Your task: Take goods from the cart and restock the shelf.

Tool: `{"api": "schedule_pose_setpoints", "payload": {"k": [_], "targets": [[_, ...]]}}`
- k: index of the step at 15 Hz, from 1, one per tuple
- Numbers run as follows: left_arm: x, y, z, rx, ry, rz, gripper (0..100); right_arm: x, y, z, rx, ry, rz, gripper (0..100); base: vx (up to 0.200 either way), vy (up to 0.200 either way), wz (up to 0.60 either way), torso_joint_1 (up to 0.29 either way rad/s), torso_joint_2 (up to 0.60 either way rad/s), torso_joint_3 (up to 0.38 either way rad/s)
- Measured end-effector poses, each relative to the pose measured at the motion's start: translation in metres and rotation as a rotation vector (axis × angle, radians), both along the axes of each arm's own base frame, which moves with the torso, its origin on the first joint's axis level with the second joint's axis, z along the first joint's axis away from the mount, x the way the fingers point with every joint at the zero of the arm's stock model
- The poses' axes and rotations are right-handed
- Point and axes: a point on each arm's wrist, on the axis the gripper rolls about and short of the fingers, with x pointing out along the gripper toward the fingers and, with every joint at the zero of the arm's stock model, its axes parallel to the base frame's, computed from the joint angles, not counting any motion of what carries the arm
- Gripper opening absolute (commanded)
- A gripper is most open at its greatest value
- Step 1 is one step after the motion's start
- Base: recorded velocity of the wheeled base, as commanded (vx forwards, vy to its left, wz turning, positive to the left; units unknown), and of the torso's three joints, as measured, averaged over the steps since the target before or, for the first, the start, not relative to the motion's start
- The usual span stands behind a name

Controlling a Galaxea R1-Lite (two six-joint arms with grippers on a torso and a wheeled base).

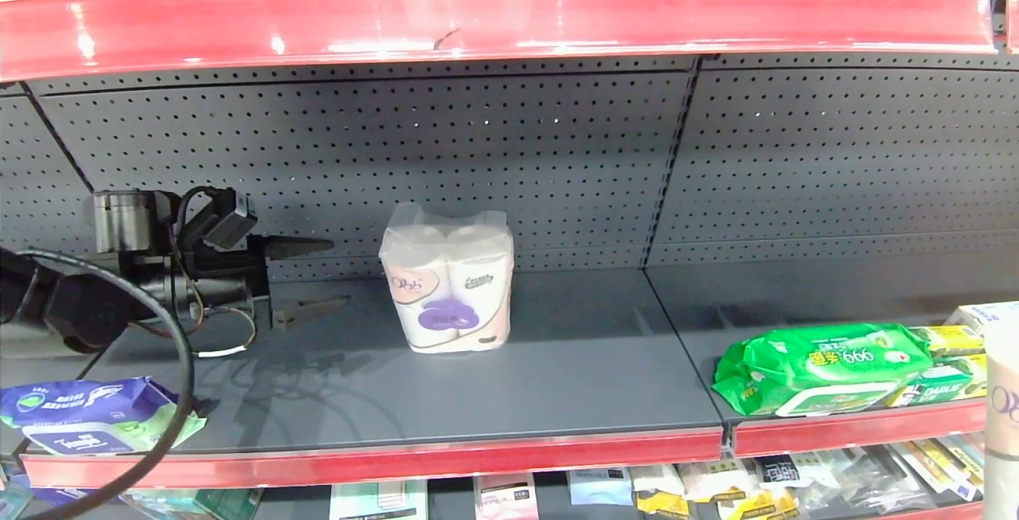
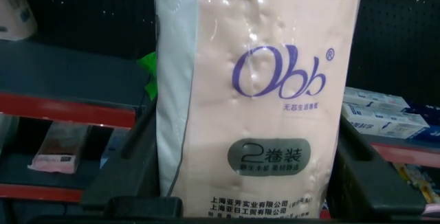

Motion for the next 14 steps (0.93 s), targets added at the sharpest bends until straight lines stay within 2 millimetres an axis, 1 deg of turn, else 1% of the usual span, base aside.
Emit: {"api": "schedule_pose_setpoints", "payload": {"k": [4,6,9,14], "targets": [[0.024,-0.013,-0.011,-0.022,-0.014,-0.074,100,0.001,0.0,-0.001,-0.001,0.009,-0.003,0,0.0,0.0,0.0,0.0,0.0,0.0],[0.032,-0.025,-0.014,-0.038,0.009,-0.102,100,0.001,0.0,-0.002,-0.001,0.01,-0.008,0,0.0,0.0,0.0,0.0,0.0,0.0],[0.041,-0.037,-0.019,-0.04,-0.011,-0.132,100,0.001,0.001,-0.002,-0.002,0.01,-0.026,0,0.0,0.0,0.0,0.0,0.0,0.0],[0.053,-0.041,-0.035,-0.044,-0.018,-0.142,100,0.002,0.001,-0.004,-0.004,0.018,-0.03,0,0.0,0.0,0.0,0.0,0.0,0.0]]}}
